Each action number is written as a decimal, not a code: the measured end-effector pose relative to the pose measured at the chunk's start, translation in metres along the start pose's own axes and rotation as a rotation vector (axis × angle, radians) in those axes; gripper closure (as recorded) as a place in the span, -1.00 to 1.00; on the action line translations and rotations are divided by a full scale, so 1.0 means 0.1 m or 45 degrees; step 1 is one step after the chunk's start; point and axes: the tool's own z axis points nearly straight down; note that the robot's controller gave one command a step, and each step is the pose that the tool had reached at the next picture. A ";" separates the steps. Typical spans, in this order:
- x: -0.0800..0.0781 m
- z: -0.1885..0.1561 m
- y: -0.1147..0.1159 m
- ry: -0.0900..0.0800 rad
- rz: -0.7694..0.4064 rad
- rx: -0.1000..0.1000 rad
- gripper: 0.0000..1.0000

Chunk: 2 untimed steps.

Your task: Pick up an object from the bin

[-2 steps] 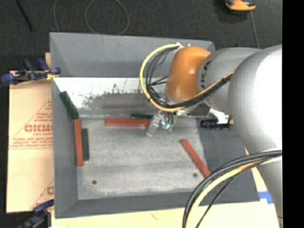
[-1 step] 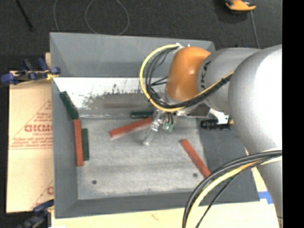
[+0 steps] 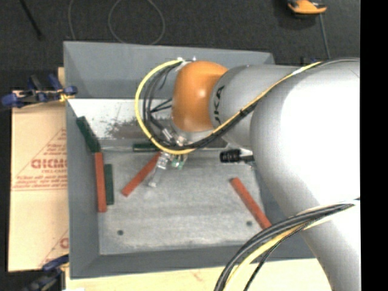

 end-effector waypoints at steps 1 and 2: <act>-0.03 -0.02 -0.03 -0.005 0.007 0.000 1.00; 0.00 0.01 -0.04 0.010 0.006 0.007 -1.00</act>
Offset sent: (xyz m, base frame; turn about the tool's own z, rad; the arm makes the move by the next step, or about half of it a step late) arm 0.0000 0.0000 0.0000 0.0000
